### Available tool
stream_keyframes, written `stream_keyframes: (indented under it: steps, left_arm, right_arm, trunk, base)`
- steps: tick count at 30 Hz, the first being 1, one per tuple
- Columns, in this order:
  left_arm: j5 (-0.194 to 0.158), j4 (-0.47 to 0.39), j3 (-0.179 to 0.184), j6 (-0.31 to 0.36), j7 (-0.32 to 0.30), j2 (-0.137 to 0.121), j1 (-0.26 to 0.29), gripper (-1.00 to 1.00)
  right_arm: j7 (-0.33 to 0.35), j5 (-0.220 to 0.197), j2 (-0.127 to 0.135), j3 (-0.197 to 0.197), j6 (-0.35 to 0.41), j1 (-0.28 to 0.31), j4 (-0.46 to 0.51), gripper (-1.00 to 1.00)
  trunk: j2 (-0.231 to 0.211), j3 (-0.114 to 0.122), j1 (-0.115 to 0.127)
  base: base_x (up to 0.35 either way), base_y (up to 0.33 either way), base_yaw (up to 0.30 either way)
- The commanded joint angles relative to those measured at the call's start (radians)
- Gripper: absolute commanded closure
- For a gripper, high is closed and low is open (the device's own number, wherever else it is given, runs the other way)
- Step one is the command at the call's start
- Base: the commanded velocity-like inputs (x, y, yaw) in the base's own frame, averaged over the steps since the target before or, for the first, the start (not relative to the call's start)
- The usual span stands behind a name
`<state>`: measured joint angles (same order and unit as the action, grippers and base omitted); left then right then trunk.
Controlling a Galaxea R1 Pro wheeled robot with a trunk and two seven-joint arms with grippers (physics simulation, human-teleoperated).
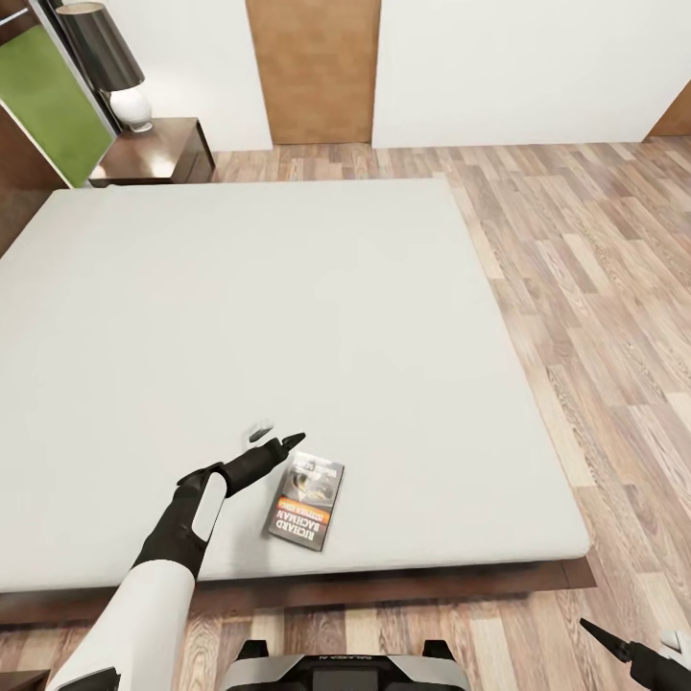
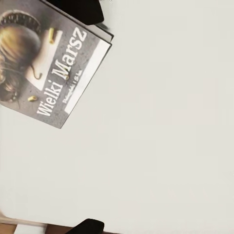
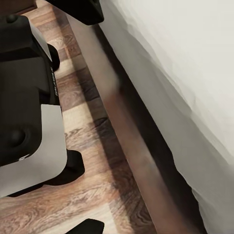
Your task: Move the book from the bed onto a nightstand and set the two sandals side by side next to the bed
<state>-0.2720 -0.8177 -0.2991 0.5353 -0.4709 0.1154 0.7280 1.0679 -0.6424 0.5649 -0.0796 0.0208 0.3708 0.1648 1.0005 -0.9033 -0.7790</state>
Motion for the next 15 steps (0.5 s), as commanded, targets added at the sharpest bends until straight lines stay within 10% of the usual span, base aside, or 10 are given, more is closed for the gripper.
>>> stream_keyframes:
  steps: [1,15]
  left_arm:
    - [-0.004,-0.001,-0.005,0.008,-0.002,0.001,0.001,-1.00]
    - [-0.003,0.000,-0.008,0.008,0.012,0.000,0.001,-1.00]
  right_arm:
    - [0.004,0.006,0.000,-0.008,0.002,0.000,-0.001,-1.00]
    - [0.004,0.043,0.000,-0.008,0.002,0.000,-0.001,-1.00]
  trunk:
    - [0.001,-0.001,0.000]
    - [0.001,-0.001,0.000]
  base:
    - [0.008,0.000,0.000]
    - [0.001,0.000,0.000]
